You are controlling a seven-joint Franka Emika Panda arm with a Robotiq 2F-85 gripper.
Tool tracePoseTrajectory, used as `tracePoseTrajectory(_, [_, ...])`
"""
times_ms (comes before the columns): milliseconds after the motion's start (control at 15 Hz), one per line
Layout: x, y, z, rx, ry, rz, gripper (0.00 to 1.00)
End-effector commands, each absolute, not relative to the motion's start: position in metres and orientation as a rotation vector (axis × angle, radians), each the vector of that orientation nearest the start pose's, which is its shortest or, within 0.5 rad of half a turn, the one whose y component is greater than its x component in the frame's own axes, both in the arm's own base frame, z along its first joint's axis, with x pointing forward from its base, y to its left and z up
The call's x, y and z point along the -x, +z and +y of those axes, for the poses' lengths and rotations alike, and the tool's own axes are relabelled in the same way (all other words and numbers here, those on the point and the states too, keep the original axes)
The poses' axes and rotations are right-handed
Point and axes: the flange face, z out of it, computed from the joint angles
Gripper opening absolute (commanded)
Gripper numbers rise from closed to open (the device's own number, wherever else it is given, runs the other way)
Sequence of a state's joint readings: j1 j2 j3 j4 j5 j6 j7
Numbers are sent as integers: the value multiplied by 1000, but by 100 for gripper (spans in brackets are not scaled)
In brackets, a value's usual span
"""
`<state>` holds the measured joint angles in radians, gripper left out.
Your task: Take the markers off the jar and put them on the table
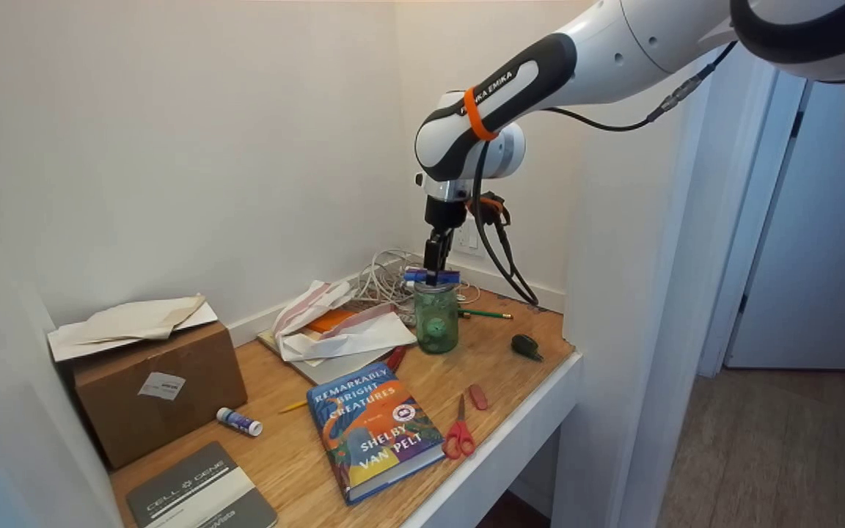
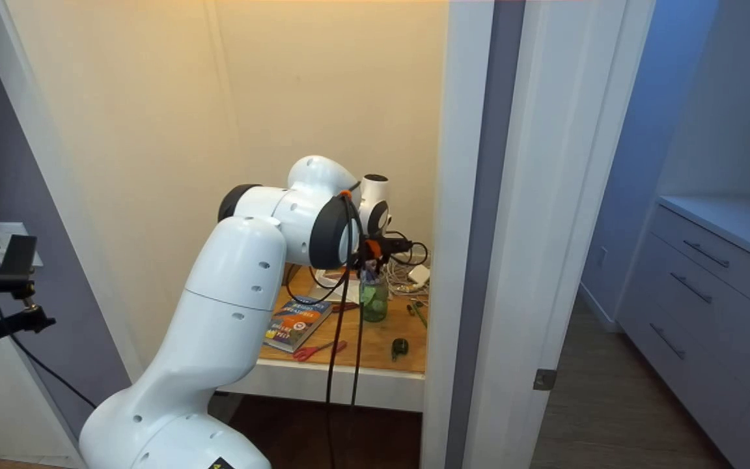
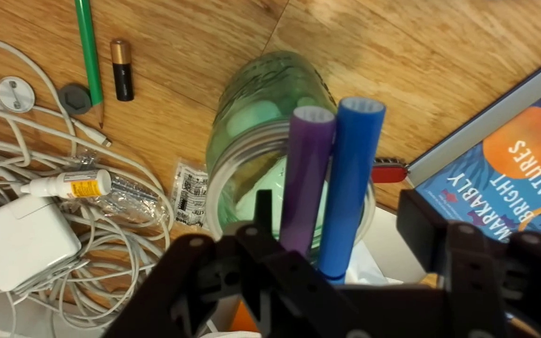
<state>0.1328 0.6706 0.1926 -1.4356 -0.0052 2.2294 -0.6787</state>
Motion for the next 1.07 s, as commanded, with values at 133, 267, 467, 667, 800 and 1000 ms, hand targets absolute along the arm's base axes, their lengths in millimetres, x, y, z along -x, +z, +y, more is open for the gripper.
tracePoseTrajectory(133, [-710, 317, 208, 2707, -241, -1401, 56])
tracePoseTrajectory(267, [-710, 315, 208, 2706, -237, -1402, 58])
tracePoseTrajectory(467, [-710, 314, 208, 2705, -236, -1401, 46])
tracePoseTrajectory(667, [-710, 315, 208, 2704, -237, -1400, 22])
tracePoseTrajectory(800, [-710, 315, 208, 2704, -239, -1399, 22])
tracePoseTrajectory(1000, [-710, 317, 207, 2705, -243, -1393, 13])
